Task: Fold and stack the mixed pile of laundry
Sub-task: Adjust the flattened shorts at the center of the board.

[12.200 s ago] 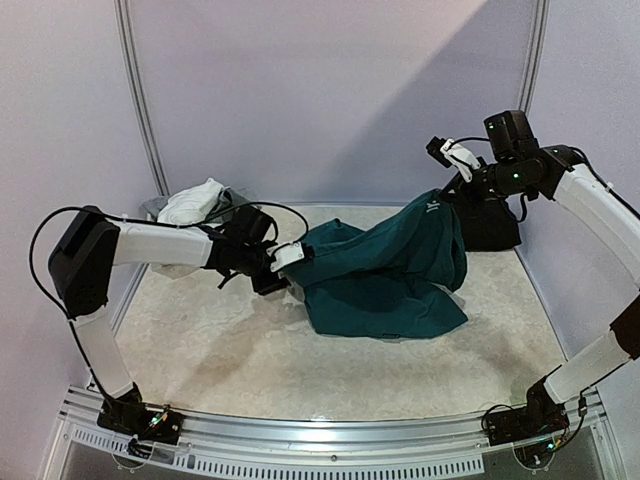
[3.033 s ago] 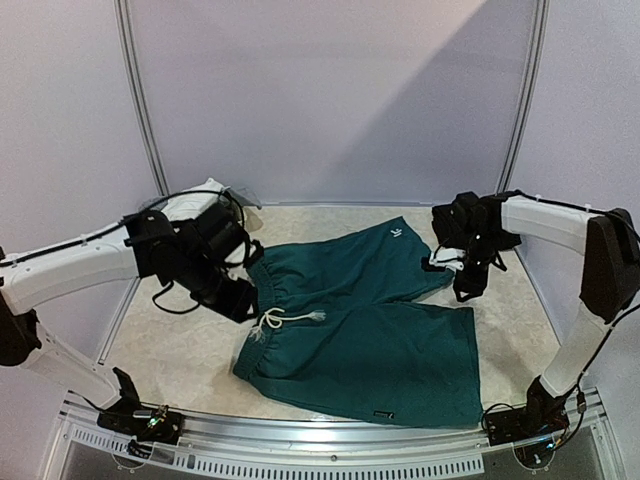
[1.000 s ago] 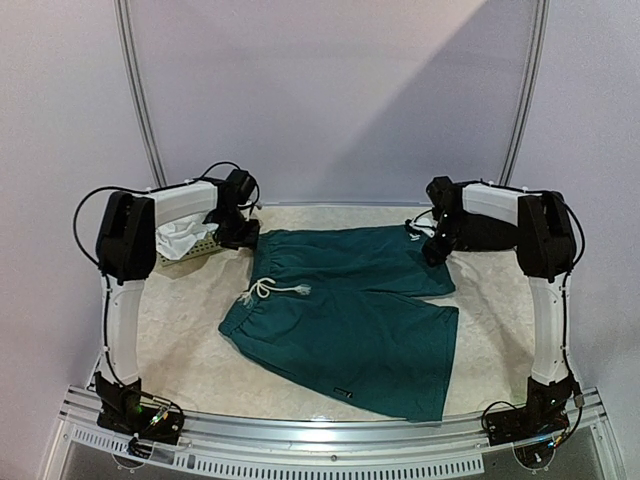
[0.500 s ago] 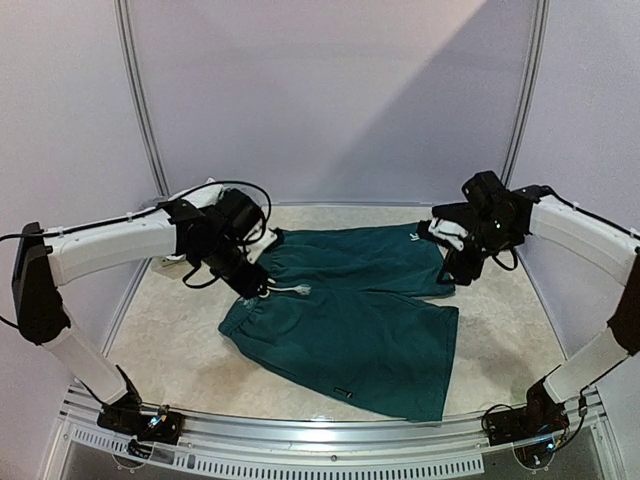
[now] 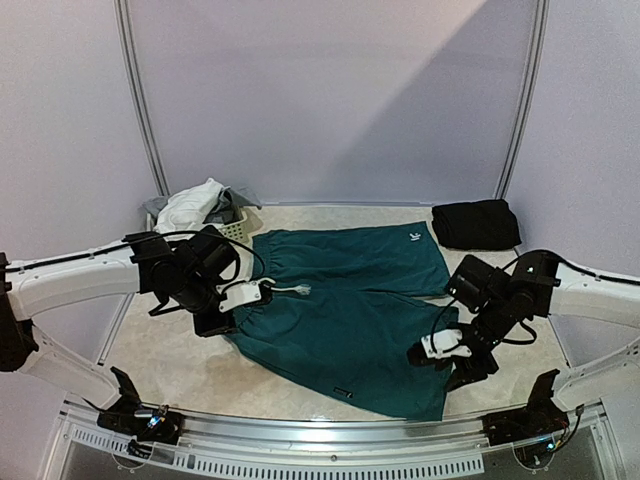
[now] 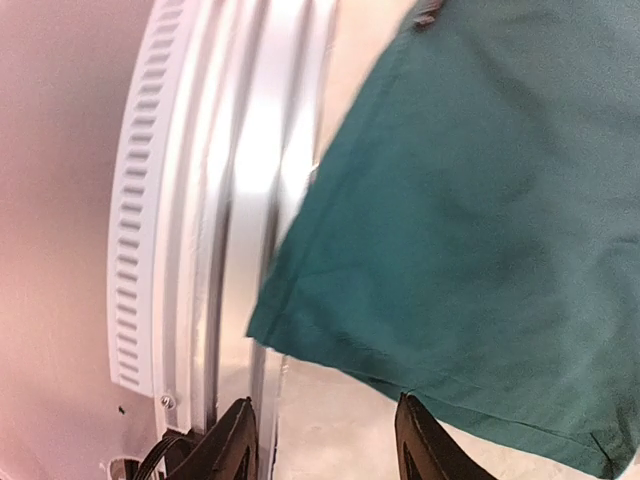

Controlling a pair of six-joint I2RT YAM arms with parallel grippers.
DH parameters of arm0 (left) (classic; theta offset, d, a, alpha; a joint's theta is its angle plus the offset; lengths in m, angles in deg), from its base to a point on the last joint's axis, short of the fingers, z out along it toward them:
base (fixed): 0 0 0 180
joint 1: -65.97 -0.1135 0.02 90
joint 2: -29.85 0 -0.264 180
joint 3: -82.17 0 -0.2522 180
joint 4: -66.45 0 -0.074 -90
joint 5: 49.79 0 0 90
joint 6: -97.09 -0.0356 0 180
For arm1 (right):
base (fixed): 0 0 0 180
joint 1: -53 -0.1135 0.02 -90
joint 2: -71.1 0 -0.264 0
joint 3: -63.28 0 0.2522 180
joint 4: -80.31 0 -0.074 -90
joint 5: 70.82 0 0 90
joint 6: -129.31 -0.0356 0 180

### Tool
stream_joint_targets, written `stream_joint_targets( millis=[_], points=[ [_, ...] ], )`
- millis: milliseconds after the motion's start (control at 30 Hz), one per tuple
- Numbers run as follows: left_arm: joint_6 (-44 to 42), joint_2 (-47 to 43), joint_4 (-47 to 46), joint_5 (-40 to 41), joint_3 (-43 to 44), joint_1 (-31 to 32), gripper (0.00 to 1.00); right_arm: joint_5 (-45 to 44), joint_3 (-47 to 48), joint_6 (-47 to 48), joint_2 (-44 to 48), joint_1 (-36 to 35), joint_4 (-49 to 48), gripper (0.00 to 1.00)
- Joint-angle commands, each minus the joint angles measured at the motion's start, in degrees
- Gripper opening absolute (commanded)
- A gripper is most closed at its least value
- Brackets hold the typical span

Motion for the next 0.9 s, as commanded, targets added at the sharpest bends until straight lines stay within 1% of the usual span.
stream_joint_targets(
  millis=[0, 100, 167, 267, 400, 467, 567, 667, 767, 867],
  points=[
    [-1.3, -1.8, -2.6, 2.3, -1.8, 0.7, 0.45, -5.0, -2.6, 1.7, 1.0, -5.5, 0.7, 0.48],
    [-1.0, -2.1, -6.8, 3.3, -1.9, 0.8, 0.47, -7.9, -3.3, 1.4, 0.1, -5.9, -3.3, 0.44],
    [0.1, -0.9, -11.1, 3.9, -0.5, 0.7, 0.50, -8.1, -2.9, 1.8, -0.4, -4.6, -6.3, 0.44],
    [5.5, 4.9, -13.7, 4.2, 4.6, 0.0, 0.52, -4.1, 0.4, 2.3, -2.7, 2.0, -8.9, 0.44],
    [14.8, 19.6, -8.8, 2.4, 18.9, -3.0, 0.52, 0.9, 6.6, 1.9, -7.7, 13.1, -9.8, 0.45],
    [18.5, 27.2, -6.7, 2.5, 27.9, -4.8, 0.52, 1.5, 8.6, 1.0, -9.3, 16.2, -10.4, 0.45],
    [23.0, 38.1, -5.1, 1.3, 38.5, -8.3, 0.51, -0.2, 8.8, -0.7, -8.7, 17.3, -12.0, 0.48],
    [27.3, 45.3, -4.5, 1.1, 46.7, -11.2, 0.48, -2.3, 8.0, -2.5, -7.2, 17.4, -12.6, 0.50],
    [29.4, 51.4, -3.3, 0.6, 52.6, -12.9, 0.44, -5.7, 7.2, -3.7, -5.5, 17.4, -12.9, 0.51],
    [30.5, 56.0, -3.2, 0.4, 55.9, -14.4, 0.42, -10.0, 6.5, -4.0, -4.3, 17.4, -13.4, 0.52]
  ],
)
